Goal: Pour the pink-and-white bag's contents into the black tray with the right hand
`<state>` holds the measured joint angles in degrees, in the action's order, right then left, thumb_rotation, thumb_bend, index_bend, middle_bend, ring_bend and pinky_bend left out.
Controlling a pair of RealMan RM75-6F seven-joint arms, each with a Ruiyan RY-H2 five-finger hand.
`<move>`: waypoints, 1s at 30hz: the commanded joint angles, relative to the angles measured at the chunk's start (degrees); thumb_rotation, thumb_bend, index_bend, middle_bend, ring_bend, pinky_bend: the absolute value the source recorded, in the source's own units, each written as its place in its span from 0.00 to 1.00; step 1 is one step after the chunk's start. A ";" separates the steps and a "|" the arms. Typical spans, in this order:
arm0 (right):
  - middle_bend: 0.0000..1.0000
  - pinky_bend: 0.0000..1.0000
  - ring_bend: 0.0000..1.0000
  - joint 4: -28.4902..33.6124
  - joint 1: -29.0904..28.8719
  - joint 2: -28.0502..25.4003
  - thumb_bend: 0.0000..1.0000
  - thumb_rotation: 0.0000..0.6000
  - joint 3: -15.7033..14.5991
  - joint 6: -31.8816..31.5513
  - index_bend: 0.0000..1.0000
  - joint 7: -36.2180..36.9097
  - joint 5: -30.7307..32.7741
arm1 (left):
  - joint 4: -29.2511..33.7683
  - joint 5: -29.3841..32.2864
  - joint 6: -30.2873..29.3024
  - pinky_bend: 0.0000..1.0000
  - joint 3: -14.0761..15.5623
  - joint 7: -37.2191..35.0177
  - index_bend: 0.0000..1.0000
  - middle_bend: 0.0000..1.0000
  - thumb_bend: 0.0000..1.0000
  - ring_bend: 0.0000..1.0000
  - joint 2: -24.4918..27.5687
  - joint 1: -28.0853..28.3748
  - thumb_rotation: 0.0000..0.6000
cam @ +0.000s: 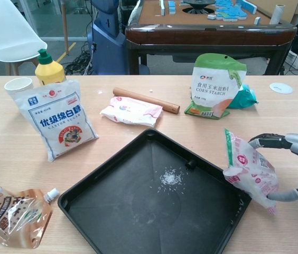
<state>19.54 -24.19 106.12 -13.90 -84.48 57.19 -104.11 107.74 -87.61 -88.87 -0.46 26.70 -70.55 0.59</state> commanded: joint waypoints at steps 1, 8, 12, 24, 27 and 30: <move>0.26 0.03 0.14 -0.08 0.11 -0.21 0.12 1.00 -0.06 0.51 0.21 -0.80 0.05 | -0.02 0.01 -0.02 0.03 0.00 -0.03 0.10 0.10 0.20 0.00 0.06 -0.01 1.00; 0.18 0.00 0.09 0.69 -0.11 -0.86 0.08 1.00 0.04 1.10 0.13 -2.43 0.14 | -0.07 0.02 0.36 0.03 0.02 0.07 0.10 0.10 0.20 0.00 -0.11 0.24 1.00; 0.15 0.00 0.06 1.14 -0.28 -1.39 0.06 1.00 0.03 2.06 0.08 -3.64 0.24 | 0.05 0.03 0.17 0.03 -0.01 0.18 0.10 0.10 0.20 0.00 -0.05 0.18 1.00; 0.11 0.00 0.03 4.02 -0.15 -3.74 0.04 1.00 0.83 2.29 0.00 -6.53 1.06 | -0.13 0.02 0.52 0.03 0.02 0.01 0.10 0.10 0.20 0.00 -0.21 0.43 1.00; 0.11 0.00 0.03 4.98 -0.23 -4.47 0.04 1.00 0.99 1.72 0.00 -7.14 1.05 | -0.15 0.02 0.66 0.03 0.02 0.00 0.10 0.10 0.20 0.00 -0.20 0.53 1.00; 0.11 0.00 0.03 6.06 -0.14 -5.35 0.04 1.00 1.39 1.17 0.00 -7.96 1.34 | -0.20 0.08 0.57 0.03 -0.03 -0.27 0.10 0.10 0.20 0.00 -0.16 0.51 1.00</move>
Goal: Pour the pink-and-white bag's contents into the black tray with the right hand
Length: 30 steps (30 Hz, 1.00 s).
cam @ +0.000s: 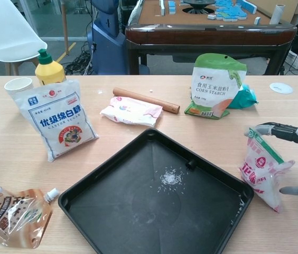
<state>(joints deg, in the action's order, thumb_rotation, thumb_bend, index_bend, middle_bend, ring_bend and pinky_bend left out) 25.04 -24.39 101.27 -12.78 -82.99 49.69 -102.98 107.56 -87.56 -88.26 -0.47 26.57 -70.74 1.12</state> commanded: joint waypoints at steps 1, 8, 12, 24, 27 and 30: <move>0.11 0.00 0.03 1.01 0.14 -0.99 0.04 1.00 0.40 -0.42 0.00 -0.78 0.34 | -0.07 0.04 -0.01 0.03 -0.03 -0.21 0.10 0.10 0.20 0.00 0.06 0.01 1.00; 0.11 0.00 0.03 6.56 1.54 -6.09 0.04 1.00 1.58 -2.23 0.00 -4.69 1.72 | -0.51 0.27 0.17 0.03 -0.17 -0.96 0.10 0.10 0.20 0.00 0.24 0.17 1.00; 0.15 0.00 0.05 13.13 2.94 -10.67 0.05 1.00 3.12 -3.45 0.00 -9.23 3.59 | -1.13 0.52 0.45 0.03 -0.32 -1.88 0.10 0.10 0.20 0.00 0.25 0.37 1.00; 0.30 0.19 0.19 41.24 10.72 -26.08 0.15 1.00 8.72 -3.98 0.21 -31.47 14.74 | -3.39 1.03 0.74 0.03 -1.07 -5.14 0.10 0.10 0.20 0.00 0.64 0.95 1.00; 0.31 0.19 0.19 45.64 12.47 -28.62 0.15 1.00 9.48 -4.82 0.21 -34.15 16.33 | -3.94 1.10 0.98 0.03 -1.17 -5.86 0.10 0.10 0.20 0.00 0.51 1.16 1.00; 0.32 0.19 0.19 48.77 13.78 -30.48 0.15 1.00 9.98 -5.32 0.22 -35.98 17.18 | -4.37 0.93 1.08 0.03 -1.23 -6.41 0.10 0.10 0.20 0.00 0.35 1.37 1.00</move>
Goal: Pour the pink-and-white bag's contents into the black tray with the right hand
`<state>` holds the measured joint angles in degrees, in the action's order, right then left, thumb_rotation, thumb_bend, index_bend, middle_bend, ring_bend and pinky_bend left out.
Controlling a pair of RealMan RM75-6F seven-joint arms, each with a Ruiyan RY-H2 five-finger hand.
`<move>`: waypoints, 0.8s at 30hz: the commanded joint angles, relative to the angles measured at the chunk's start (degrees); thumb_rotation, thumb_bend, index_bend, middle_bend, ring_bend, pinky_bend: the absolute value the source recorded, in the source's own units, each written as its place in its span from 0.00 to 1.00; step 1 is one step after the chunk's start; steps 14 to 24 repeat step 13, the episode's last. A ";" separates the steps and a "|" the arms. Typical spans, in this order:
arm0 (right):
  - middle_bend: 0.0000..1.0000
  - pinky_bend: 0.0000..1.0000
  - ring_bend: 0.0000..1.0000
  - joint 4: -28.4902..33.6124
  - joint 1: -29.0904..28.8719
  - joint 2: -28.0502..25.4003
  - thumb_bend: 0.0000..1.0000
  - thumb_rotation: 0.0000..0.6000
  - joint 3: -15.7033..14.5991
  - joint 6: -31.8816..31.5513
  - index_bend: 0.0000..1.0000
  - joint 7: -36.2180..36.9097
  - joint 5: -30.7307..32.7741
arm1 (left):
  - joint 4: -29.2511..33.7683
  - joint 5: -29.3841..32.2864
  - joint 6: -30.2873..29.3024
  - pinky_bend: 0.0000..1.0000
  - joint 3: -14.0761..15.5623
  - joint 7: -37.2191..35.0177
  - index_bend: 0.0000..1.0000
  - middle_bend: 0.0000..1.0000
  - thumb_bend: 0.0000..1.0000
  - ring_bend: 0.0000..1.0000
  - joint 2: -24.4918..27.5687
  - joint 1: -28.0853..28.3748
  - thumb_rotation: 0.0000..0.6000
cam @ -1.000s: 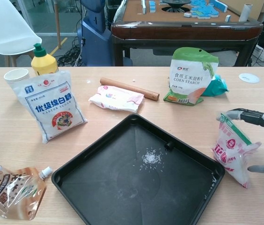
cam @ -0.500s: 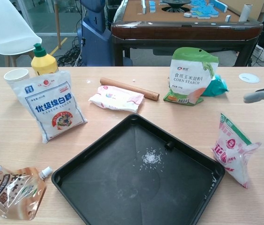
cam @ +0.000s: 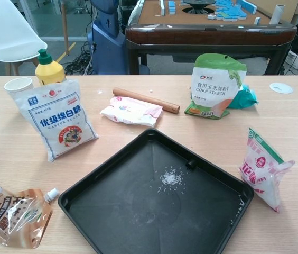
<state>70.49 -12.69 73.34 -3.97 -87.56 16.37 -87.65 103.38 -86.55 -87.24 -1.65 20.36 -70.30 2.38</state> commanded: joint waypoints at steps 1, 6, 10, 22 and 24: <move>0.32 0.19 0.19 4.51 2.46 -3.25 0.15 1.00 1.31 -0.75 0.22 -3.29 2.11 | -0.31 -0.12 0.05 0.03 -0.11 -0.36 0.10 0.10 0.20 0.00 -0.13 0.19 1.00; 0.32 0.19 0.19 8.85 3.72 -5.21 0.15 1.00 1.58 -0.47 0.22 -6.47 2.57 | -0.65 -0.37 -0.24 0.03 -0.23 -0.91 0.10 0.10 0.20 0.00 -0.18 0.28 1.00; 0.32 0.19 0.19 10.91 4.86 -5.76 0.15 1.00 1.90 -0.73 0.22 -8.25 2.73 | -0.96 -0.43 -0.59 0.03 -0.30 -1.21 0.10 0.10 0.20 0.00 -0.18 0.22 1.00; 0.32 0.19 0.19 11.43 5.46 -5.86 0.15 1.00 2.35 -0.66 0.22 -8.62 3.07 | -1.18 -0.29 -0.76 0.03 -0.46 -1.34 0.10 0.10 0.20 0.00 -0.19 0.23 1.00; 0.32 0.19 0.19 11.43 5.46 -5.86 0.15 1.00 2.35 -0.66 0.22 -8.62 3.07 | -1.18 -0.29 -0.76 0.03 -0.46 -1.34 0.10 0.10 0.20 0.00 -0.19 0.23 1.00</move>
